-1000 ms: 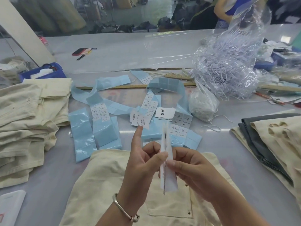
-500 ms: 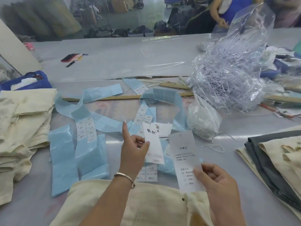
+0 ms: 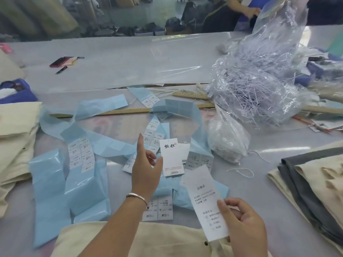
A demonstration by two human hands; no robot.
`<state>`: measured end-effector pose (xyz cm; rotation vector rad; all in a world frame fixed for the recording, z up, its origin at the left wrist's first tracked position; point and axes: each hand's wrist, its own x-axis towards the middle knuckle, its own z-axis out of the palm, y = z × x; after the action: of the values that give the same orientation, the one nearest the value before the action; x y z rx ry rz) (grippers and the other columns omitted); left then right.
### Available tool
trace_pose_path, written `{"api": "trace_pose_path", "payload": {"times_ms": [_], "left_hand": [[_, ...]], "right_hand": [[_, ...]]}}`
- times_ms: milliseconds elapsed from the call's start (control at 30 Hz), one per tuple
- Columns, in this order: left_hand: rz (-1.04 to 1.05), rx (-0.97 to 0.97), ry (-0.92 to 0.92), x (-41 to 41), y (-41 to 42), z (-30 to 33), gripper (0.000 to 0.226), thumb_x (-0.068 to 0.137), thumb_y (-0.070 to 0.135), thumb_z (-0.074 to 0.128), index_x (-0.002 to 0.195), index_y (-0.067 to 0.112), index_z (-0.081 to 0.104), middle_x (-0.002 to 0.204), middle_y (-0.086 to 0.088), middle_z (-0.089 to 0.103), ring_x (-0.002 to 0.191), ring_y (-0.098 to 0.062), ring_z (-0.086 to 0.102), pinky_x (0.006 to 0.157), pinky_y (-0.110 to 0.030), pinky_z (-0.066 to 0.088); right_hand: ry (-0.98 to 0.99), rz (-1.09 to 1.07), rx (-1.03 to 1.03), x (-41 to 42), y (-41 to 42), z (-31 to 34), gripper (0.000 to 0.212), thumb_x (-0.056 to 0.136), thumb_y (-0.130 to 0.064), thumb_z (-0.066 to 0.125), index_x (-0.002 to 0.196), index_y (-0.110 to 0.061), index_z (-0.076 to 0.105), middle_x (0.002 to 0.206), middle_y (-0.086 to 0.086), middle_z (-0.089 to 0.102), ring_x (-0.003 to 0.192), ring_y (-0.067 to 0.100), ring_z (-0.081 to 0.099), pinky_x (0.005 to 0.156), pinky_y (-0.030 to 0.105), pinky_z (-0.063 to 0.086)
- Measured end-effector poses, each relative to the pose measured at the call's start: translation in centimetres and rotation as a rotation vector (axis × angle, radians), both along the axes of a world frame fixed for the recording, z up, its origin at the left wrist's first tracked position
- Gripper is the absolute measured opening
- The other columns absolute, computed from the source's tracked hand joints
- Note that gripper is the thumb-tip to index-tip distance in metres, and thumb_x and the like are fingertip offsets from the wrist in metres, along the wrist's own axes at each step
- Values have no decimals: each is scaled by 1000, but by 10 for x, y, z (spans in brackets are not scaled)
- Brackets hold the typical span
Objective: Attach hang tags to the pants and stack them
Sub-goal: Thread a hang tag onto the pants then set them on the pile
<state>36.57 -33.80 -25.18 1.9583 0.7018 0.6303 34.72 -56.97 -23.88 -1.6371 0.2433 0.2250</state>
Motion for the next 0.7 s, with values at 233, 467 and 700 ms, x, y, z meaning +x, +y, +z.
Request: {"api": "trace_pose_path", "payload": {"times_ms": [233, 467, 700], "left_hand": [[-302, -272, -159, -75, -73, 44, 89, 81, 39, 67, 143, 53, 4, 74, 1, 61, 65, -9, 58, 68, -29, 53], [-159, -91, -169, -107, -89, 53, 98, 87, 12, 68, 150, 43, 0, 70, 2, 63, 60, -9, 60, 61, -16, 46], [-160, -87, -274, -148, -79, 74, 103, 82, 14, 66, 144, 59, -3, 78, -3, 68, 68, -16, 64, 70, -18, 50]], "right_hand": [[-517, 60, -266, -12, 23, 12, 20, 84, -11, 71, 77, -28, 65, 62, -2, 65, 58, 12, 57, 55, 17, 44], [-1215, 183, -542, -47, 35, 14, 5, 78, -16, 74, 81, -14, 77, 80, 4, 59, 79, 19, 48, 68, 23, 41], [-815, 360, -180, -73, 27, 54, 39, 82, -36, 65, 121, -30, 63, 120, -5, 55, 105, 13, 57, 83, 17, 46]]}}
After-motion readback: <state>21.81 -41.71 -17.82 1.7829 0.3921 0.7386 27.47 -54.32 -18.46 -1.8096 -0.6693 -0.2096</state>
